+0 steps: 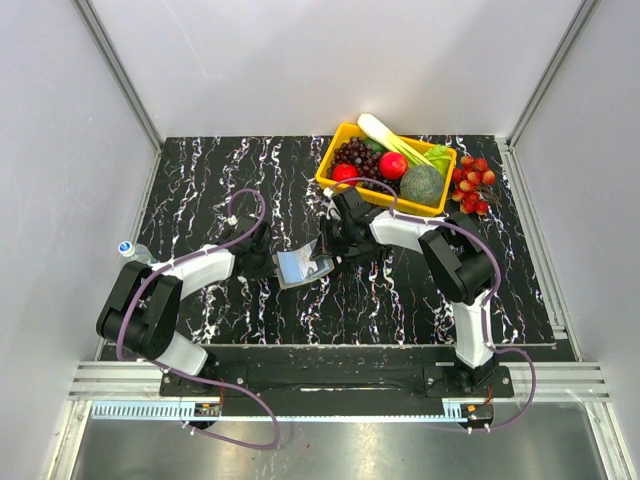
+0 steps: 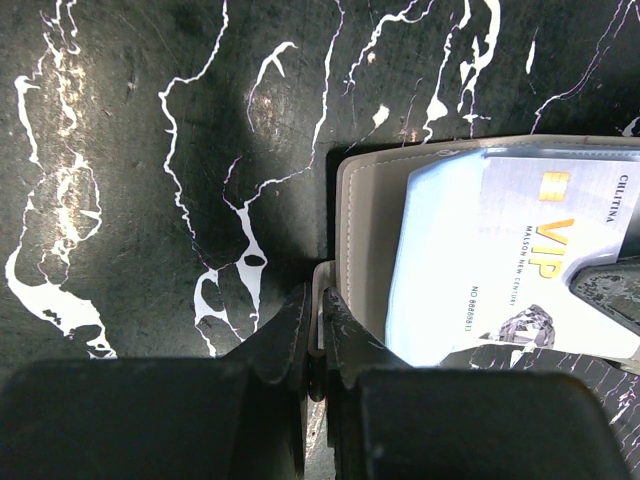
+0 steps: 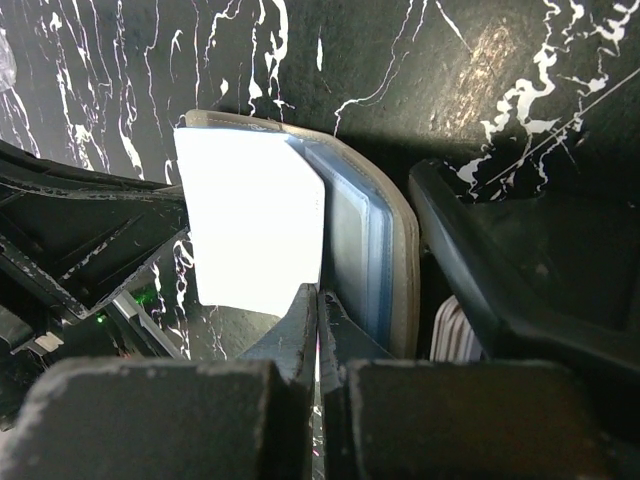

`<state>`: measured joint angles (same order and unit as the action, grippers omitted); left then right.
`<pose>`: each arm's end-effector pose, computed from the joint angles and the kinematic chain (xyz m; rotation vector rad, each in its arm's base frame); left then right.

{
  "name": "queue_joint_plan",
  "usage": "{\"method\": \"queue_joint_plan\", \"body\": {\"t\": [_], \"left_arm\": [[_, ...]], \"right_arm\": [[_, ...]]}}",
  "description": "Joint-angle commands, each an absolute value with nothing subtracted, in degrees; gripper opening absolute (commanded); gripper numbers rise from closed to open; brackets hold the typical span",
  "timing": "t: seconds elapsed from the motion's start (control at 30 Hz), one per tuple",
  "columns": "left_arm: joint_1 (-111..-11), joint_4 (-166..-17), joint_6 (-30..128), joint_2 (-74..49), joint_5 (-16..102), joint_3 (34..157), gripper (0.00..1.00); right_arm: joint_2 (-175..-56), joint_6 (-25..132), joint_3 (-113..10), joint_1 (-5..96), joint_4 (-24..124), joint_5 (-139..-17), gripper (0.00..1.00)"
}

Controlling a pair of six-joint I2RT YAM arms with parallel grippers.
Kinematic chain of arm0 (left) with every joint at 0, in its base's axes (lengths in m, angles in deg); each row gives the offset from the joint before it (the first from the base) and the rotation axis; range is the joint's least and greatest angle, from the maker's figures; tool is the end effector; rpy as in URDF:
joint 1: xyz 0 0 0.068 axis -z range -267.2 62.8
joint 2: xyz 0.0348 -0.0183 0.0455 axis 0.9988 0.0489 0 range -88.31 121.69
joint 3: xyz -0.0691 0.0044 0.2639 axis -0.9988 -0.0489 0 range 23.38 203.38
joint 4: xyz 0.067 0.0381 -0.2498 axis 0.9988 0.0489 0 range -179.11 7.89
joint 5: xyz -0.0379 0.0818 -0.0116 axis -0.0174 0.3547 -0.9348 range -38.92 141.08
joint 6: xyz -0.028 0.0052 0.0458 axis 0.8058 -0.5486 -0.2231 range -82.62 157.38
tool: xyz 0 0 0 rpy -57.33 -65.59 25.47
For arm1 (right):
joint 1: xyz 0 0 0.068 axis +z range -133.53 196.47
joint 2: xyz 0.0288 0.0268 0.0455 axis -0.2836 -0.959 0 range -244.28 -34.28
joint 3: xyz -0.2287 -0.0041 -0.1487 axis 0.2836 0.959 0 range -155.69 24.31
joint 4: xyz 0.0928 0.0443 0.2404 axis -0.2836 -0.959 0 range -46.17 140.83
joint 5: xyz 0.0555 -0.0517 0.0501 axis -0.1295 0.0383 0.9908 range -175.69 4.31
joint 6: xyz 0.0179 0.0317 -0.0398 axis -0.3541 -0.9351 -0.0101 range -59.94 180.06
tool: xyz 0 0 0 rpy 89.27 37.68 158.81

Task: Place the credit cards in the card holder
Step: Insert the credit card into the card holder.

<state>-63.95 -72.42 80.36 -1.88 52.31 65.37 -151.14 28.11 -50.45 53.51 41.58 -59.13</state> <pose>0.2515 -0.1072 0.1524 -0.4677 2.6451 -0.3535 0.3316 0.2701 0.1466 -0.3367 2.6371 1.0415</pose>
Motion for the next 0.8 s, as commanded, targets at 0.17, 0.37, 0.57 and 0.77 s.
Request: {"method": "queue_joint_plan", "body": {"t": [0.17, 0.37, 0.57, 0.77], "left_arm": [[-64.2, -71.9, 80.4, 1.2, 53.9, 64.4, 0.00], [-64.2, -72.3, 80.6, 1.1, 53.4, 64.1, 0.00], [-64.2, -72.8, 80.8, 1.0, 53.1, 63.1, 0.00], [-64.2, -73.4, 81.1, 0.8, 52.7, 60.9, 0.00]], "right_arm": [[-156.9, 35.0, -55.0, 56.3, 30.8, -58.1, 0.00], [-158.3, 35.7, -56.2, 57.1, 29.6, -55.8, 0.00], [-158.7, 35.4, -55.4, 57.7, 29.2, -54.7, 0.00], [-157.9, 33.6, -53.1, 59.1, 31.1, -59.4, 0.00]]}}
